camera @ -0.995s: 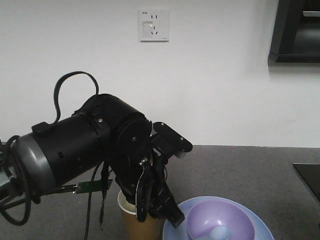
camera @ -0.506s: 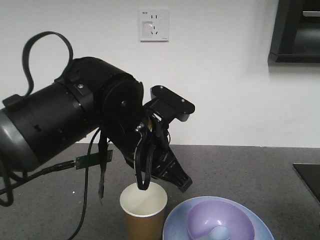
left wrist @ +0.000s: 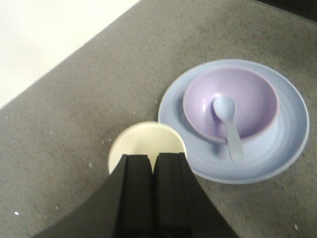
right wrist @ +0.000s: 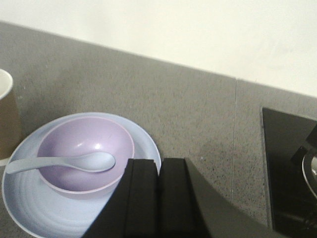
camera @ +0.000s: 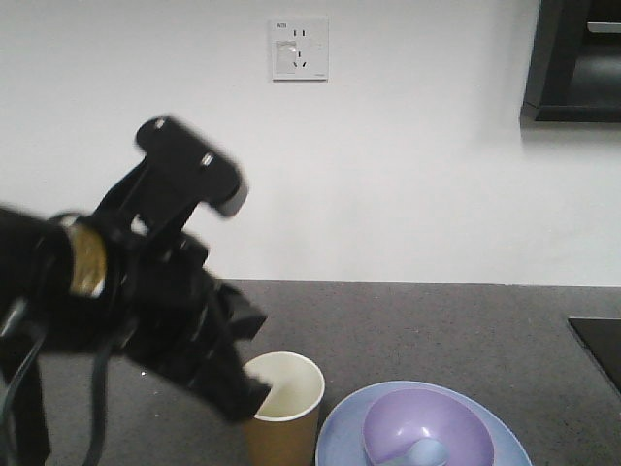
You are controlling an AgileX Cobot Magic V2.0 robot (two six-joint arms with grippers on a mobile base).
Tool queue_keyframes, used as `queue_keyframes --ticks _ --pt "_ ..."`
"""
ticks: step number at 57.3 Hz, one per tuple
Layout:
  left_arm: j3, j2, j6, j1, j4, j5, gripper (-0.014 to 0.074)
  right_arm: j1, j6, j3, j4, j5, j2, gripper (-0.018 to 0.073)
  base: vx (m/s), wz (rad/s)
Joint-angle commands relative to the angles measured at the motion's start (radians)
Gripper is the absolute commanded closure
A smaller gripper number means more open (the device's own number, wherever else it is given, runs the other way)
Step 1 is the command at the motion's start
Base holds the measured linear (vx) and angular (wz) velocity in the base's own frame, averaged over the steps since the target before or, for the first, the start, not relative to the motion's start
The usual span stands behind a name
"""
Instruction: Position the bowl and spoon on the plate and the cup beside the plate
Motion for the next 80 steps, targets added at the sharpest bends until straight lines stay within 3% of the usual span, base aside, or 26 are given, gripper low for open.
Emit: queue_keyframes --ticks 1,9,18,50,59,65,71,80 --pt "0.207 -0.163 -0.041 -0.004 -0.001 -0.239 0.0599 -0.005 -0.002 0.055 -0.002 -0.158 -0.1 0.0568 0.0 0.0" --pt "0.494 -0.343 -0.143 -0.004 -0.001 -0.426 0.0599 -0.005 -0.002 0.159 -0.003 -0.217 -0.254 0.0568 0.0 0.0" --pt "0.645 -0.466 -0.159 -0.004 0.0 -0.515 0.0599 -0.005 -0.003 0.206 -0.003 -0.227 -0.334 0.0568 0.0 0.0" --pt "0.661 -0.51 -0.162 -0.004 0.0 -0.488 0.0599 -0.005 -0.007 0.211 -0.003 -0.21 -0.344 0.0568 0.0 0.0" --pt "0.692 -0.524 -0.123 0.001 0.011 -0.578 0.0599 -0.005 -0.007 0.211 -0.003 -0.209 -0.344 0.0568 0.0 0.0" --pt "0.803 -0.601 -0.05 0.077 -0.018 -0.785 0.0599 -0.005 -0.007 0.211 -0.003 -0.209 -0.344 0.0568 0.0 0.0" --pt "0.93 -0.712 -0.04 0.216 -0.072 -0.918 0.0599 -0.005 -0.007 0.211 -0.003 -0.208 -0.344 0.0568 0.0 0.01" --pt "1.126 -0.964 -0.032 0.445 -0.113 -0.913 0.0599 -0.005 -0.007 0.211 -0.003 -0.21 -0.344 0.0568 0.0 0.0"
